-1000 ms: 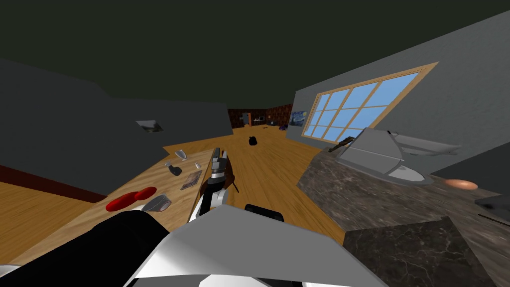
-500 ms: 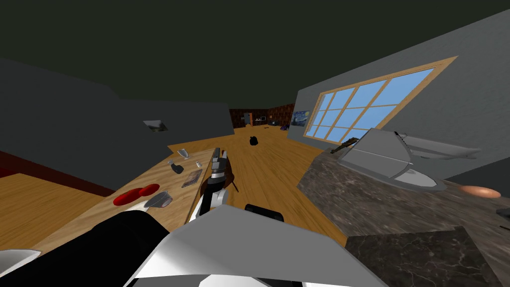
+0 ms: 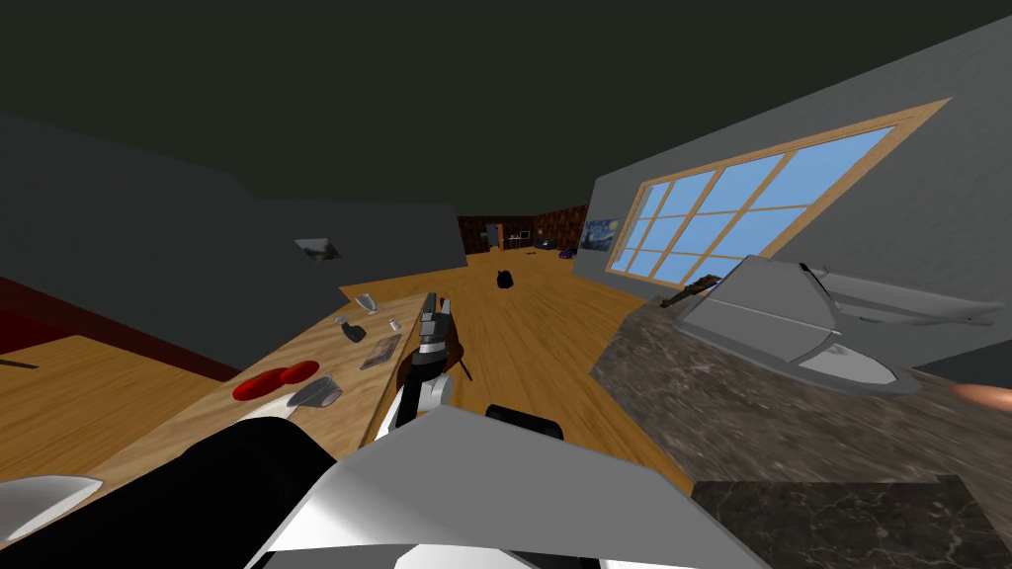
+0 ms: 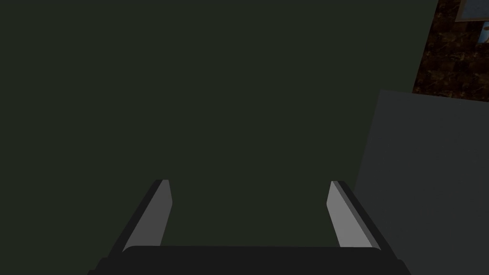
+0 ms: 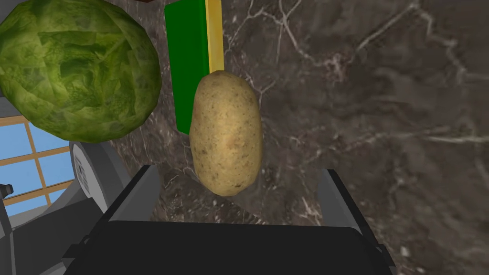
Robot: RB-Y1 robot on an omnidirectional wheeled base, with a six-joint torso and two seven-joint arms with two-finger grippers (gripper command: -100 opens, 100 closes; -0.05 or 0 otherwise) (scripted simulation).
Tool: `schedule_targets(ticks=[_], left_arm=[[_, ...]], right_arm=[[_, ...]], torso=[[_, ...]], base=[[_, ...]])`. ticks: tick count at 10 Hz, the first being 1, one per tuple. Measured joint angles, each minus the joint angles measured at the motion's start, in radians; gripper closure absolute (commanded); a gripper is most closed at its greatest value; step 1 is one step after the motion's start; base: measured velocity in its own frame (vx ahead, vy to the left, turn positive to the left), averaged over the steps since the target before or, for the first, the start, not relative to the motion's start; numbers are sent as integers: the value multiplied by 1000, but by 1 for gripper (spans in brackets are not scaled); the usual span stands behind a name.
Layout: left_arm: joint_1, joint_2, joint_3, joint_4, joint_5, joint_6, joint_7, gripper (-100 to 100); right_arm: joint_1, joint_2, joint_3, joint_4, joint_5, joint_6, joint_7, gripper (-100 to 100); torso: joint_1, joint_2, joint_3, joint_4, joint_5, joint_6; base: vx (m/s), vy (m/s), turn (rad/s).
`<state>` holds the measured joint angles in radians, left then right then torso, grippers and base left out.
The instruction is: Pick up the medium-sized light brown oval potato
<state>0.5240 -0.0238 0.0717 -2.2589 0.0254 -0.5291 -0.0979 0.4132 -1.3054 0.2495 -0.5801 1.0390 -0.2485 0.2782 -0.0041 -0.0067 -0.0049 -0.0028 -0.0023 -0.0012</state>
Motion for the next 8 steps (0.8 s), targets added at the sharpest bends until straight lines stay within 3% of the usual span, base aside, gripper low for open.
schedule_targets(ticks=[4,6,8], left_arm=[[0,0,0,0,0,0,0,0],[0,0,0,0,0,0,0,0],[0,0,0,0,0,0,0,0]], right_arm=[[0,0,0,0,0,0,0,100],[0,0,0,0,0,0,0,-100],[37,-39,3,-48,-17,8,-26,-100]], torso=[[1,1,0,0,0,0],[1,1,0,0,0,0],[3,9,5,2,1,0]], base=[[0,0,0],[-52,2,34],[-163,35,86]])
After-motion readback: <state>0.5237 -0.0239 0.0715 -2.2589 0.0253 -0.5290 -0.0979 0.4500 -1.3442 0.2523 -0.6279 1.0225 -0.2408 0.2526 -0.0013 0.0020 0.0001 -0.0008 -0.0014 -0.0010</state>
